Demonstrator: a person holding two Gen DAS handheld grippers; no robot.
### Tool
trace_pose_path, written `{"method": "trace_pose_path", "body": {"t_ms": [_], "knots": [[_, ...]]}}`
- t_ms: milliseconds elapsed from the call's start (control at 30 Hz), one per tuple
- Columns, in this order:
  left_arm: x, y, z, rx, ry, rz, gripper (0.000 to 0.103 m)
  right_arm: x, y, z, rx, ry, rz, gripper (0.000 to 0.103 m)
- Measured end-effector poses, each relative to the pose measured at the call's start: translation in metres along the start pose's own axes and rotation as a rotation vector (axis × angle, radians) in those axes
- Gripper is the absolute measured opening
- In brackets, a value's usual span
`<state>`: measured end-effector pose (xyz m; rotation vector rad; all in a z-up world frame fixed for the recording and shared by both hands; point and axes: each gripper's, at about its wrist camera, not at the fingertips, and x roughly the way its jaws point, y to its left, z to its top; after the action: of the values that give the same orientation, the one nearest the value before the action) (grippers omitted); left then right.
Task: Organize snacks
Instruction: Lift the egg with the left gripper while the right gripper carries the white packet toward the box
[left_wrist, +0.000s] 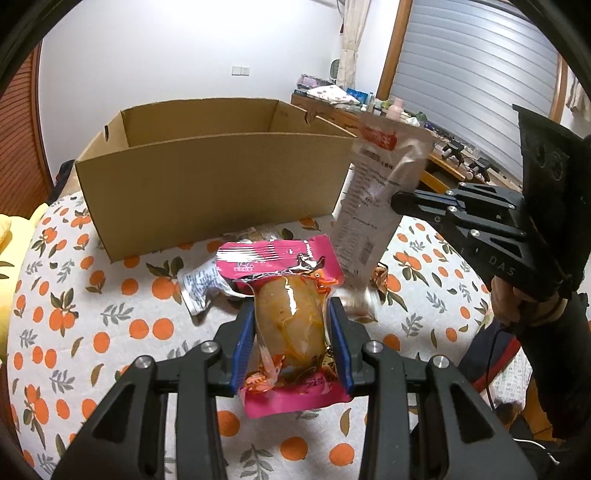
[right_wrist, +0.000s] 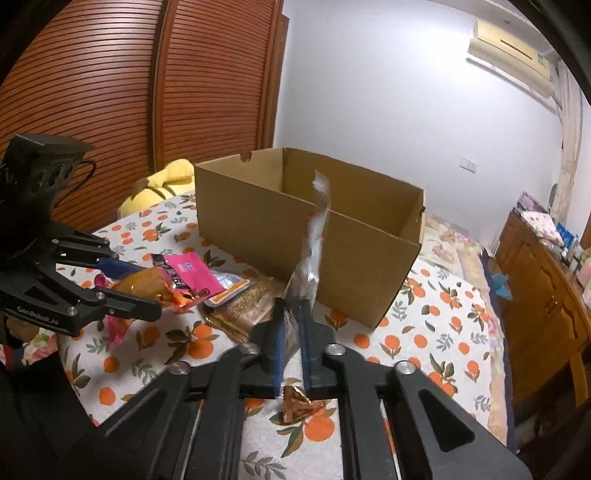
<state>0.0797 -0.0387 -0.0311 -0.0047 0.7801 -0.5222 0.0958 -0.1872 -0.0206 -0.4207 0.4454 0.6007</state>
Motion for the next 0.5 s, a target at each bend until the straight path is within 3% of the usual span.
{"method": "trace_pose_path", "body": {"t_ms": [500], "knots": [[-0.005,0.005,0.009,-0.007,-0.022,0.006,0.036,-0.001,0.002,0.012,-0.013,-0.014,-0.007,0.0]]}}
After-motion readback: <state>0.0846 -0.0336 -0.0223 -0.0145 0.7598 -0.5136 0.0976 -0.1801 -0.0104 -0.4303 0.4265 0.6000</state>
